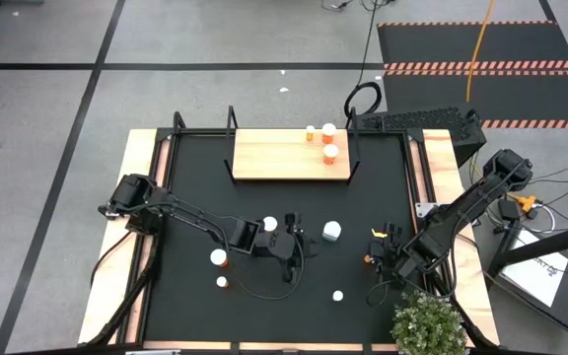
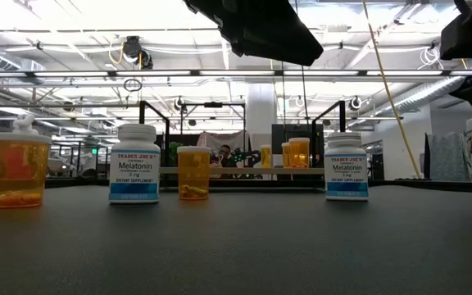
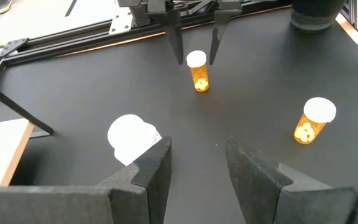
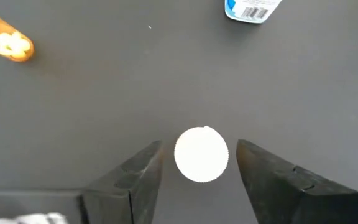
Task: Pick and place medicine bottles onto shelf by color
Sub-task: Put the top right small orange pill bottle aligned with the other small orange pill bottle on the shelf
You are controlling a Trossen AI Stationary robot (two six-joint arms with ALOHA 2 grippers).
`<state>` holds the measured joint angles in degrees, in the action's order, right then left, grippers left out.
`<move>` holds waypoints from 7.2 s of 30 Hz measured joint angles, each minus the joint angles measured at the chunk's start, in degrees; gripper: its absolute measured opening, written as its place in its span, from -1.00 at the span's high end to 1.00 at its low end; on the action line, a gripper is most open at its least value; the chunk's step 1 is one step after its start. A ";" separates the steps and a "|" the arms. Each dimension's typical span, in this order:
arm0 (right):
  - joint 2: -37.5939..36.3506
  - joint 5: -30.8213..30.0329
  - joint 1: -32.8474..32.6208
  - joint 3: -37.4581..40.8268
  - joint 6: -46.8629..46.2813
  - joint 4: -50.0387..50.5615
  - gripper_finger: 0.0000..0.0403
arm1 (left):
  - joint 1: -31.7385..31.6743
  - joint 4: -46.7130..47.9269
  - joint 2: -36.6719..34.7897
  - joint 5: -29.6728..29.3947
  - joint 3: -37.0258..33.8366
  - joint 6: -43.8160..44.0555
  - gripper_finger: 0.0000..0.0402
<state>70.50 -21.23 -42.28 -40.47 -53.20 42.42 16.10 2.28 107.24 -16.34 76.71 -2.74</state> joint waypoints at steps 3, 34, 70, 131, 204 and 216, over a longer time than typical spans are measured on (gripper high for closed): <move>0.00 0.02 0.00 0.00 -0.05 0.78 0.10 | 0.00 0.00 0.00 0.00 0.00 0.00 0.23; -8.95 0.17 10.32 -0.02 14.72 -13.70 0.38 | -8.31 -4.38 0.00 21.85 0.07 0.36 0.19; -8.00 -1.22 28.09 -4.94 37.10 -28.65 0.38 | -12.42 -7.87 0.42 7.21 0.02 -1.19 -0.20; -13.84 -13.25 23.19 -0.59 53.88 -48.20 -0.34 | -17.05 -40.16 -4.61 29.44 -5.65 -0.99 0.41; -5.82 -6.82 31.11 1.64 51.12 -48.72 0.46 | -19.41 -13.79 -11.16 23.80 -5.60 -7.72 -0.41; -5.64 -5.46 31.82 1.64 51.29 -48.68 0.46 | -19.65 -12.49 -10.49 23.82 -5.60 -8.96 -0.41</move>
<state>64.86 -26.70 -10.46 -38.83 -1.91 -6.26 -3.55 -10.21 96.75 7.49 71.11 -11.71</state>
